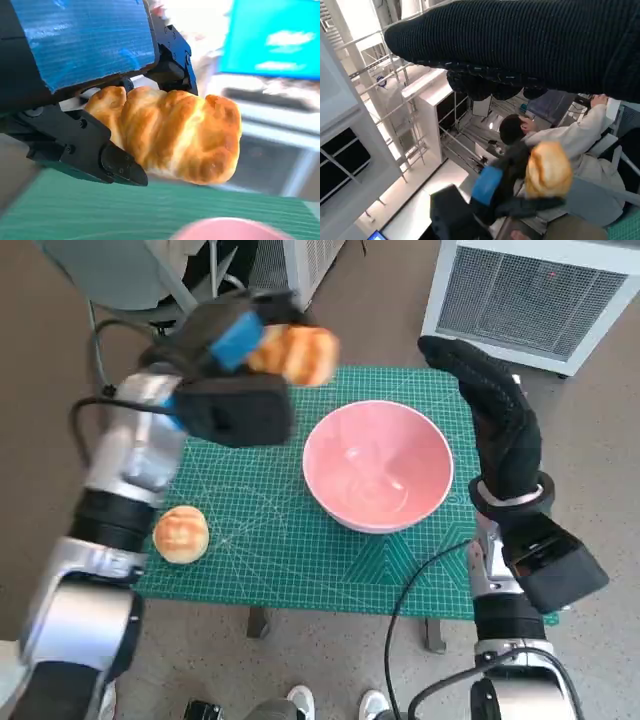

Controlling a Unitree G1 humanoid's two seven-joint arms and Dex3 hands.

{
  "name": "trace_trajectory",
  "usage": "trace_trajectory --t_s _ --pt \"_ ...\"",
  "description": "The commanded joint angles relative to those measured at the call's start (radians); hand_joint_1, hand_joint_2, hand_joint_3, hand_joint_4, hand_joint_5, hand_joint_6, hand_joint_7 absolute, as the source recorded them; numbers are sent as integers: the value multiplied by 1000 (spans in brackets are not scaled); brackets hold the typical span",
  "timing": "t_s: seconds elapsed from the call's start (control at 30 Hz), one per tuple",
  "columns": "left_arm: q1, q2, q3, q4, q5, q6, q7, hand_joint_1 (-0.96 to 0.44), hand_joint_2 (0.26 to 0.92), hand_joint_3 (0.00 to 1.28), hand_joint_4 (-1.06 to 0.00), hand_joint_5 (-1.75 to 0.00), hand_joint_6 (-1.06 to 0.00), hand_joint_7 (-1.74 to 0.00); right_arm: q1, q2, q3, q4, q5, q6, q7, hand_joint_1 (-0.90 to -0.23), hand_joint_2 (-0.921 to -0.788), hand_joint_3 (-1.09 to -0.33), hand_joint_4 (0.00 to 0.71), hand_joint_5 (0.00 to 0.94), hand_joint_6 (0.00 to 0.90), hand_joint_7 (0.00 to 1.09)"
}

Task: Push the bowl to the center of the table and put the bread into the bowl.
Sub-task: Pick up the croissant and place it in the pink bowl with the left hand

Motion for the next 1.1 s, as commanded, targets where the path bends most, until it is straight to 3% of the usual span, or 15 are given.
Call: trace_trajectory --t_s 0.03,0.57,0.73,0.77,0.8,0.9,1.0,1.1 --pt "-35 -53 -34 77 -1 -81 11 0 920 56 -707 -1135 -631 -1173 23 -6 2 5 4 3 9 -668 -921 -766 332 24 -1 708" --pt "-113 -184 -101 339 17 -105 -9 -1 920 105 -623 -1197 -603 -1233 41 -25 -2 1 10 -16 16 -662 -921 -778 324 19 -1 709" --pt "-117 -200 -111 382 7 -87 -65 -1 921 196 -565 -1355 -468 -1268 45 -28 -3 -7 10 -14 14 -658 -921 -779 324 19 -1 705" --pt "-120 -203 -115 391 3 -65 -114 68 921 216 -543 -1386 -387 -1190 46 -29 -4 -9 12 -13 14 -657 -921 -779 324 19 -1 704" --pt "-122 -205 -117 397 1 -49 -149 26 888 215 -360 -998 -250 -965 47 -30 -4 -11 12 -12 13 -658 -921 -779 324 19 -1 704" --pt "-144 -206 -135 405 5 3 -276 -21 858 178 -142 -346 -84 -624 49 -31 -6 -14 14 -9 12 -661 -921 -778 325 19 -1 707" --pt "-162 -203 -154 400 17 42 -358 -67 829 140 -46 -113 -27 -450 50 -31 -7 -16 13 -7 9 -663 -921 -777 326 20 -1 711" --pt "-159 -194 -171 376 31 48 -379 -113 810 115 -14 -36 -8 -384 50 -30 -8 -18 12 -6 6 -664 -921 -776 326 19 -1 715"
